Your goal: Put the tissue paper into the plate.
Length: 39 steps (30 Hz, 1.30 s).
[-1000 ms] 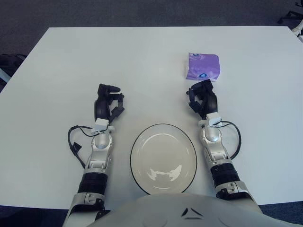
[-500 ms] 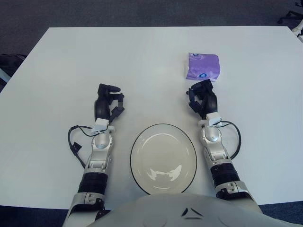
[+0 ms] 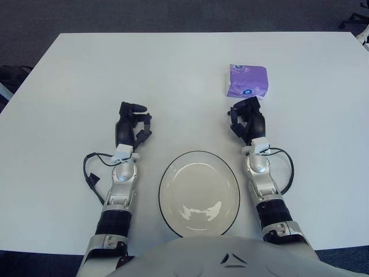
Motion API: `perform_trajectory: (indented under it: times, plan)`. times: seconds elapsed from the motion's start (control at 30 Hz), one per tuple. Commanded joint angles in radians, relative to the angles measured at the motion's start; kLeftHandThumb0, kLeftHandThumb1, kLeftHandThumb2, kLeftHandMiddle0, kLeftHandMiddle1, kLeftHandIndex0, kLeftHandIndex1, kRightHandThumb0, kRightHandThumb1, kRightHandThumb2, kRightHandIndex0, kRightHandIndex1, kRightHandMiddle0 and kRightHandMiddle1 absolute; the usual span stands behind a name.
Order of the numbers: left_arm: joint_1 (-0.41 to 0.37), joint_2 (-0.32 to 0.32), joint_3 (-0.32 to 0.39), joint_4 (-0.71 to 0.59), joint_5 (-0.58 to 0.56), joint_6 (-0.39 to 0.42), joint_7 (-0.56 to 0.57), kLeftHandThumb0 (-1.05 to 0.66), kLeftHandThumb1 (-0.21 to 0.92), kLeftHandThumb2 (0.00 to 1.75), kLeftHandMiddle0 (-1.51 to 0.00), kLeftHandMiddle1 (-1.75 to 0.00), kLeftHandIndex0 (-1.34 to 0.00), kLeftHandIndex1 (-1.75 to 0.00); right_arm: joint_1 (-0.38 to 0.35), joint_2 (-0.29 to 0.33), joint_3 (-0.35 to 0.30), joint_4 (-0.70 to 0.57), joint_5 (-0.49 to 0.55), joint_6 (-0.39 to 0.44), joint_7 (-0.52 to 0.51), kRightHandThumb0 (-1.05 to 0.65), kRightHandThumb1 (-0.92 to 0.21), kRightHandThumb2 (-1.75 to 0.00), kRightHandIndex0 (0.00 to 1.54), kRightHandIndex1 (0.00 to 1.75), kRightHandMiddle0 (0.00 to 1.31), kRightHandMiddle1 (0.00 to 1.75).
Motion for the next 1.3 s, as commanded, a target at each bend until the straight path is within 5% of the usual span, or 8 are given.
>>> perform_trajectory:
  times: [0.0,0.53,0.83,0.97,1.27]
  plan:
    - [0.124,-0.059,-0.039,0.179,0.022,0.032,0.004,-0.36,0.82,0.68,-0.52,-1.35,-0.25,-1.75,0.084,-0.050,-0.011,-0.012,-0.080,-0.019,-0.033,-0.35,-0.92,-0.53,0.49,1.30,0.19,1.75]
    - [0.115,-0.056,-0.034,0.190,0.023,0.024,0.007,-0.36,0.81,0.69,-0.51,-1.35,-0.25,-1.75,-0.011,-0.212,-0.022,-0.071,-0.196,-0.065,-0.021,-0.35,-0.92,-0.54,0.49,1.23,0.18,1.75]
    - [0.112,-0.056,-0.031,0.192,0.017,0.025,0.003,-0.35,0.82,0.67,-0.50,-1.35,-0.24,-1.75,-0.108,-0.265,-0.022,-0.026,-0.211,-0.087,-0.022,-0.35,-0.92,-0.53,0.12,1.17,0.18,1.75]
    - [0.114,-0.055,-0.030,0.188,0.015,0.024,0.001,-0.35,0.82,0.67,-0.50,-1.35,-0.24,-1.75,-0.140,-0.298,-0.016,-0.017,-0.240,-0.082,-0.019,-0.61,-0.81,-0.86,0.03,1.08,0.04,1.33]
    - [0.116,-0.057,-0.030,0.185,0.019,0.025,0.009,-0.35,0.82,0.68,-0.49,-1.34,-0.24,-1.75,-0.236,-0.369,-0.013,0.055,-0.302,-0.076,-0.029,-0.79,-0.86,-0.78,0.00,0.74,0.00,0.97]
